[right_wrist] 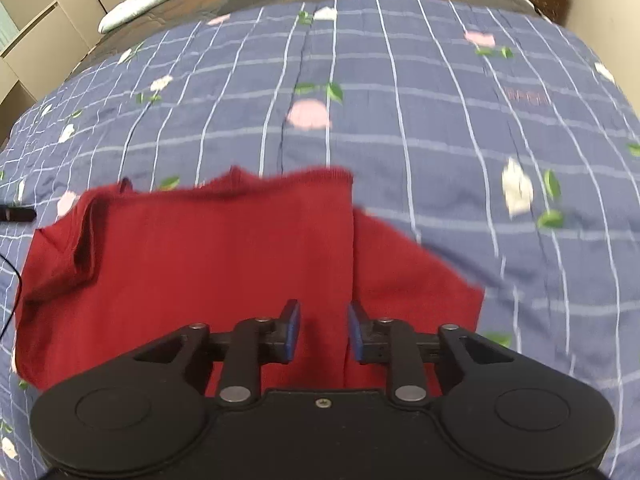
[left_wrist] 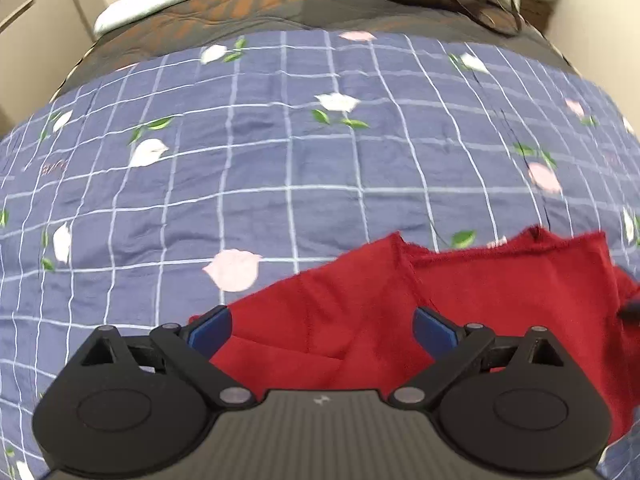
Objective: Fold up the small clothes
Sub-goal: 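Lift the hem with both grippers and fold it toward the collar, then lay the folded hem on the collar and open both grippers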
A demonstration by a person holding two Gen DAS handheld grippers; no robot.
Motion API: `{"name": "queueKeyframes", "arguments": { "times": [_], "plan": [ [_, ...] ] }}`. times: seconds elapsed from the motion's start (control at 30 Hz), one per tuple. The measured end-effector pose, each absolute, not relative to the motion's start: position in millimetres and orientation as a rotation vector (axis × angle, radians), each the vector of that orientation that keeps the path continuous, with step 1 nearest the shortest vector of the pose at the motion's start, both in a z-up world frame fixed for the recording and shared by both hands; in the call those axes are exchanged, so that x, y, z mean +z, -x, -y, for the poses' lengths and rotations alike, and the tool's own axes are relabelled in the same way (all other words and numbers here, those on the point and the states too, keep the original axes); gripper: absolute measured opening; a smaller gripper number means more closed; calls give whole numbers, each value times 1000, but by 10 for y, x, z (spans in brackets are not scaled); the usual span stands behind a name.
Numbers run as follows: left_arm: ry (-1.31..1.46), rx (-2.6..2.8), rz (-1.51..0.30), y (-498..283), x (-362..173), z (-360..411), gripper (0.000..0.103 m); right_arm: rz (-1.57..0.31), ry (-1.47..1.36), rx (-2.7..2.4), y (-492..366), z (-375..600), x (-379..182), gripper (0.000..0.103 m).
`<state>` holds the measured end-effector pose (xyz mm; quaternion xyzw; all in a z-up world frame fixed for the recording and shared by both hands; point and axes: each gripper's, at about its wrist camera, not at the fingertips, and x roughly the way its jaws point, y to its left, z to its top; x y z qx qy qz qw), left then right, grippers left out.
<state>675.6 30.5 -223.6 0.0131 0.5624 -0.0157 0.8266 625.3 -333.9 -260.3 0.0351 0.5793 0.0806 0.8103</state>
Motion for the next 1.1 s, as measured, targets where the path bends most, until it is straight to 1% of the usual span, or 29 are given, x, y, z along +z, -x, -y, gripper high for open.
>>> {"name": "queueKeyframes", "arguments": {
  "times": [0.03, 0.07, 0.1, 0.2, 0.27, 0.33, 0.43, 0.5, 0.6, 0.7, 0.8, 0.9, 1.1],
  "plan": [
    [-10, -36, -1187, -6749, -2206, -340, 99, -1243, -78, 175, -6177, 3331, -2609, 36],
    [7, -44, -1177, -6732, -2179, -362, 100, -1246, -77, 177, -6099, 3316, -2610, 37],
    [25, -59, -1170, -6699, -2157, -372, 102, -1249, -76, 181, -6019, 3298, -2613, 41],
    [13, -106, -1174, -6560, -2208, -262, 102, -1265, -64, 184, -5797, 3252, -2638, 55],
    [-46, -127, -1203, -6436, -2337, -117, 102, -1281, -47, 172, -5641, 3212, -2676, 61],
    [-113, -125, -1234, -6273, -2513, 24, 102, -1299, -30, 142, -5504, 3183, -2709, 74],
    [-243, -64, -1281, -6063, -2814, 240, 102, -1317, -30, 100, -5309, 3180, -2735, 85],
    [-342, 48, -1276, -5985, -2963, 339, 102, -1327, -24, 71, -5223, 3193, -2744, 87],
    [-241, 140, -1259, -6038, -2947, 245, 102, -1344, -12, -6, -5147, 3266, -2741, 95],
    [-196, 263, -1217, -6204, -2846, 57, 102, -1357, -39, -69, -5049, 3398, -2723, 95],
    [-161, 396, -1193, -6415, -2742, -202, 102, -1382, -72, -105, -4910, 3509, -2705, 99],
    [-71, 481, -1182, -6509, -2590, -485, 102, -1403, -104, -119, -4741, 3569, -2656, 101],
    [-28, 490, -1179, -6223, -2365, -616, 102, -1387, -171, -133, -4490, 3544, -2468, 102]
  ]
}}
